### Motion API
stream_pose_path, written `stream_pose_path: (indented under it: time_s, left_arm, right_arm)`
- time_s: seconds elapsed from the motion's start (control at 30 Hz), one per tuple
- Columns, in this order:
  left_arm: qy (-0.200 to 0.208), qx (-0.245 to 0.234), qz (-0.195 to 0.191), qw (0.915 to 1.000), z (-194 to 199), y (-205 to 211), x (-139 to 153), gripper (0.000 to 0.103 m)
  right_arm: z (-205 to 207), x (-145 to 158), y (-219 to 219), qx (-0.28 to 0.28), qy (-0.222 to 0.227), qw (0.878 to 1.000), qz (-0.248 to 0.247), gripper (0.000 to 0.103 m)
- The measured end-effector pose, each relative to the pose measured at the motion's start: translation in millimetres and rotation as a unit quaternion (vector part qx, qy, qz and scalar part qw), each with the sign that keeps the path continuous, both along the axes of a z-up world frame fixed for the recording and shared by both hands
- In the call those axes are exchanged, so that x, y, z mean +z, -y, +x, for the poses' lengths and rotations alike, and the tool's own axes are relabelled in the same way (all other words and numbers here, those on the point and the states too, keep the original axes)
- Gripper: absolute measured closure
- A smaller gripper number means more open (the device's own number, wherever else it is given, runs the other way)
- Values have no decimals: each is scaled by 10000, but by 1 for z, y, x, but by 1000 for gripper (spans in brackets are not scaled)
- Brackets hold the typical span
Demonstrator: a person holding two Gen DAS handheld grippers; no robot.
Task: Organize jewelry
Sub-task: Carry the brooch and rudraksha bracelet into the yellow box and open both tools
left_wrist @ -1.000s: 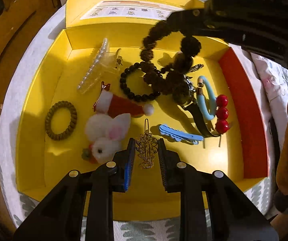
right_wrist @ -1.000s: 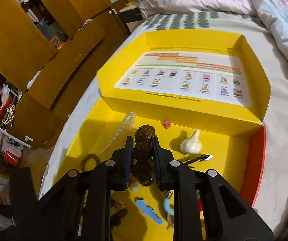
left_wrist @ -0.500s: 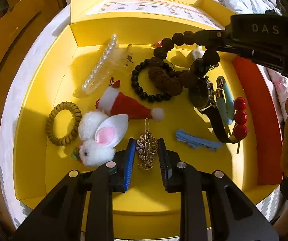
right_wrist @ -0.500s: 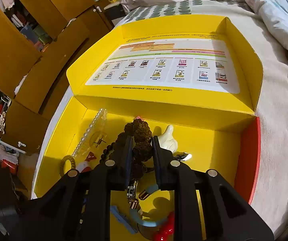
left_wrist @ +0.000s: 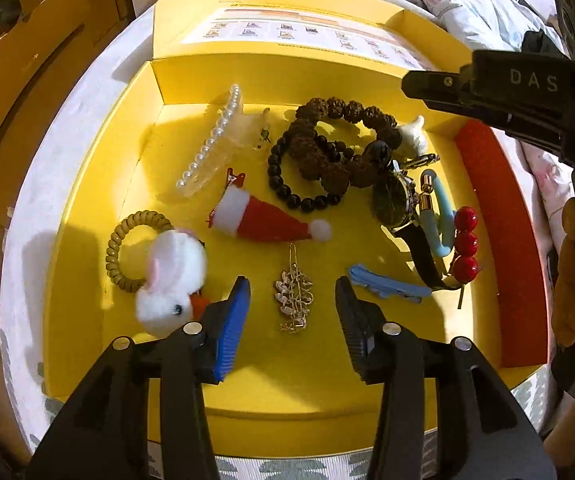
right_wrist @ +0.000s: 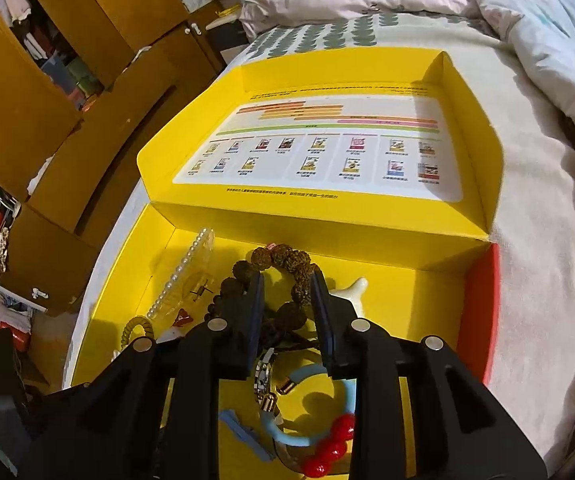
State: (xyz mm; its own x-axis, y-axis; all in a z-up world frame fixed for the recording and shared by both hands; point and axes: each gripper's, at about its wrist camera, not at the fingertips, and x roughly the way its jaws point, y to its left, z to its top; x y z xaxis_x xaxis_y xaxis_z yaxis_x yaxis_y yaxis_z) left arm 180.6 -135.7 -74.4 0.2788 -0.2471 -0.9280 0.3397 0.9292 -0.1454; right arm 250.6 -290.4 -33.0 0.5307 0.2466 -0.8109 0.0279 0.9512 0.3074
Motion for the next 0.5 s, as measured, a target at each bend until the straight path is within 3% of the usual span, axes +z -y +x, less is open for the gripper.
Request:
stream_pose_path:
  time_s: [0.1, 0.2, 0.37, 0.43, 0.5]
  left_arm:
    - [34, -38, -57, 10000, -2, -1, 7, 58]
    - [103, -87, -117, 9998, -6, -2, 15, 50]
    - [229, -71, -137, 9996, -11, -9, 24, 49]
    - [328, -28, -118, 9994, -15, -16, 29, 41]
    - [476, 18, -95, 9988, -19, -22, 35, 39]
  right_arm:
    - [-5, 7, 2, -54, 35, 10000, -47, 64]
    - [-9, 13, 2, -115, 24, 9998, -159, 50]
    - [-16, 19, -2, -163, -26, 9994, -293, 50]
    - [-20, 20, -5, -234, -74, 9989, -410, 49]
    - [-25, 22, -9, -294, -113, 9977, -596, 42]
